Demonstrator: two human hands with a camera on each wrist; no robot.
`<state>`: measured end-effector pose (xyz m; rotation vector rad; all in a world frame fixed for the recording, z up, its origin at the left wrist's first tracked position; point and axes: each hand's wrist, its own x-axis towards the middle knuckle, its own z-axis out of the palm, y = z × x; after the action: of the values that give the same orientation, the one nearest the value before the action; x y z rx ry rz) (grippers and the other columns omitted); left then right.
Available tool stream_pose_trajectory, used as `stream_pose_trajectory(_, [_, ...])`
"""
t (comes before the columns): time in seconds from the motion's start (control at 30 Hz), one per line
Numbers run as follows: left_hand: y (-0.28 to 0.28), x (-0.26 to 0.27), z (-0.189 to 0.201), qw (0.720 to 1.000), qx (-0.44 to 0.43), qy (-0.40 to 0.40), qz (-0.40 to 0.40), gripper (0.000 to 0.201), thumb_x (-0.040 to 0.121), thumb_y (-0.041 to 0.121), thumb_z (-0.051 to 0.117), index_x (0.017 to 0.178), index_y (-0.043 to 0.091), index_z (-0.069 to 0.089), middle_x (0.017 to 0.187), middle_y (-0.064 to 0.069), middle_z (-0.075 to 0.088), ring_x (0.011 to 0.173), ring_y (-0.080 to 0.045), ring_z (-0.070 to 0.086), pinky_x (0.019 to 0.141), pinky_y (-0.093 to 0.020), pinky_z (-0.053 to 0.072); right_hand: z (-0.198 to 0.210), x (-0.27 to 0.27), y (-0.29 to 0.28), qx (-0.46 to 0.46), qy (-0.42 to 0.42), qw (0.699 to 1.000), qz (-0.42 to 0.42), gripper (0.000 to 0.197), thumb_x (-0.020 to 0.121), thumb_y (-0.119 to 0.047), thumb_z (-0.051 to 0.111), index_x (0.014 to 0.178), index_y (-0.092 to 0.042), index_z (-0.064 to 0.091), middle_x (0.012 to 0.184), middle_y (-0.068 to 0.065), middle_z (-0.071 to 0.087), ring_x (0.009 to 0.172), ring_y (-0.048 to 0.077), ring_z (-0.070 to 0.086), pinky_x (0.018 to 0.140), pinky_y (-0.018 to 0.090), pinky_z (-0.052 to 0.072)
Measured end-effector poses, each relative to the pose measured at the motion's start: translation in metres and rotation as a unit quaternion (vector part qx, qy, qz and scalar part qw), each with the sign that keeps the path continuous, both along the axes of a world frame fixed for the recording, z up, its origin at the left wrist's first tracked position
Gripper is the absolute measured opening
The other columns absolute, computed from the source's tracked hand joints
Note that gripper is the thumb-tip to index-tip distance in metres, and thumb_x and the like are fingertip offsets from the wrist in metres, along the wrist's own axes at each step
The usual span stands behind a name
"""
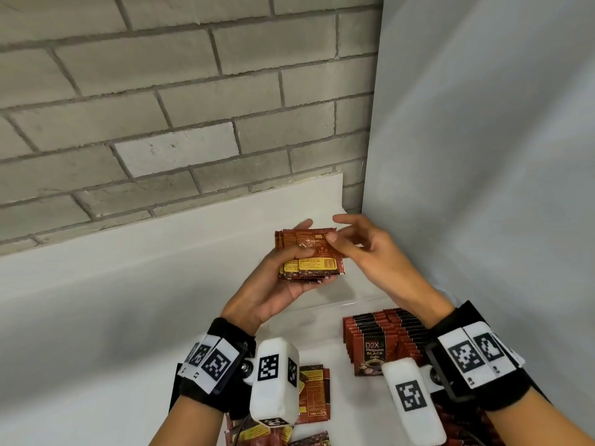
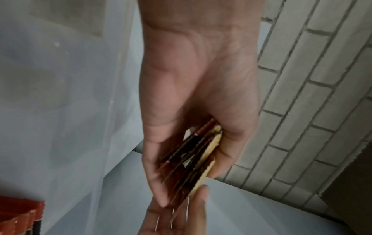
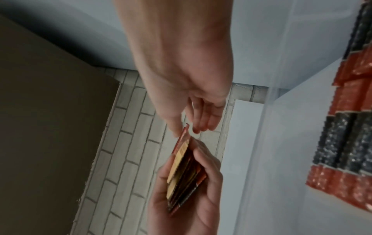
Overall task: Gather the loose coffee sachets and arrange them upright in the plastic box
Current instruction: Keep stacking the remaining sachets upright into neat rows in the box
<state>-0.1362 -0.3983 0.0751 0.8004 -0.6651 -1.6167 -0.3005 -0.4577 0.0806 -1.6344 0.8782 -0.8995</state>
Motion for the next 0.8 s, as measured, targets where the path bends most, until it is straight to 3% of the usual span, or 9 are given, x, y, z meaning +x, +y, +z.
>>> stream_pose_trajectory(0.13, [-0.002,-0.004,-0.001,1.0,0.0,-0.001,0.012,0.045,0.089,0.015,0.058,0.131,0.03,0.055,0.12,-0.013,0.067,0.1,-0.033,0.067,0.086,-0.044,0.054,-0.003,-0.002,-0.003,0.034,-0.045,0.998,-0.004,0.017,0.09,-0.017,0.064,0.103,-0.026,0.065,0.075,-0.005,0.066,0.065,-0.006,0.057,0.065,0.009,0.042])
stream_pose_trajectory(0.2, [-0.002,-0.004,0.001,1.0,0.017,0.001,0.02,0.035,0.088,0.03,0.055,0.122,0.024,0.063,0.116,-0.014,0.067,0.097,-0.03,0.067,0.083,-0.041,0.055,-0.002,-0.002,-0.003,0.027,-0.081,0.996,-0.017,0.016,0.089,-0.013,0.063,0.1,-0.024,0.068,0.072,-0.004,0.063,0.064,-0.004,0.055,0.061,0.01,0.041])
stream_pose_trajectory(0.27, [-0.003,-0.003,0.002,0.999,0.035,-0.003,0.028,0.041,0.087,0.044,0.053,0.107,0.015,0.073,0.107,-0.018,0.067,0.088,-0.026,0.066,0.084,-0.037,0.054,0.002,-0.003,-0.003,0.021,-0.123,0.992,-0.025,0.015,0.089,-0.01,0.063,0.1,-0.019,0.069,0.074,-0.003,0.063,0.066,0.002,0.055,0.061,0.015,0.044])
stream_pose_trajectory(0.33, [-0.003,-0.002,0.001,0.998,0.042,0.009,0.034,0.048,0.085,0.05,0.053,0.103,0.01,0.073,0.096,-0.019,0.064,0.082,-0.026,0.063,0.086,-0.037,0.053,0.005,-0.006,-0.003,0.027,-0.16,0.987,-0.012,0.014,0.088,-0.006,0.063,0.1,-0.012,0.068,0.08,0.001,0.068,0.072,0.01,0.061,0.067,0.02,0.049])
stream_pose_trajectory(0.43, [-0.003,-0.003,0.002,0.997,0.037,0.053,0.046,0.035,0.087,0.037,0.058,0.11,0.011,0.063,0.093,-0.02,0.063,0.08,-0.03,0.063,0.082,-0.038,0.055,0.009,-0.008,-0.002,0.045,-0.173,0.983,0.034,0.013,0.087,0.0,0.06,0.099,-0.005,0.065,0.092,0.009,0.071,0.088,0.02,0.069,0.084,0.027,0.054])
stream_pose_trajectory(0.5, [-0.003,-0.003,0.003,0.995,0.02,0.084,0.048,0.022,0.087,0.02,0.058,0.106,0.01,0.062,0.093,-0.018,0.066,0.08,-0.029,0.063,0.079,-0.037,0.055,0.009,-0.01,-0.002,0.044,-0.155,0.984,0.071,0.013,0.086,0.001,0.06,0.097,-0.004,0.065,0.098,0.007,0.071,0.096,0.02,0.068,0.091,0.028,0.052])
stream_pose_trajectory(0.57, [-0.004,-0.001,0.001,0.992,0.003,0.111,0.055,0.025,0.084,0.005,0.056,0.108,0.008,0.061,0.096,-0.017,0.068,0.086,-0.028,0.062,0.077,-0.036,0.056,0.007,-0.01,-0.001,0.038,-0.125,0.987,0.097,0.015,0.086,0.003,0.059,0.094,-0.007,0.067,0.104,0.004,0.071,0.104,0.018,0.066,0.096,0.028,0.05])
stream_pose_trajectory(0.67, [-0.006,0.0,-0.002,0.991,-0.01,0.108,0.074,0.035,0.08,-0.003,0.054,0.111,0.009,0.062,0.103,-0.015,0.068,0.093,-0.028,0.068,0.072,-0.036,0.058,0.008,-0.008,0.001,0.05,-0.111,0.988,0.097,0.024,0.088,0.011,0.052,0.092,-0.006,0.068,0.111,0.006,0.07,0.108,0.017,0.064,0.096,0.027,0.049])
stream_pose_trajectory(0.8, [-0.008,-0.002,-0.002,0.989,-0.032,0.1,0.101,0.039,0.076,-0.005,0.055,0.109,0.012,0.064,0.107,-0.014,0.069,0.097,-0.029,0.069,0.074,-0.038,0.059,0.01,-0.003,0.0,0.124,-0.171,0.975,0.073,0.031,0.09,0.013,0.041,0.104,-0.004,0.063,0.115,0.011,0.065,0.103,0.02,0.065,0.088,0.025,0.052])
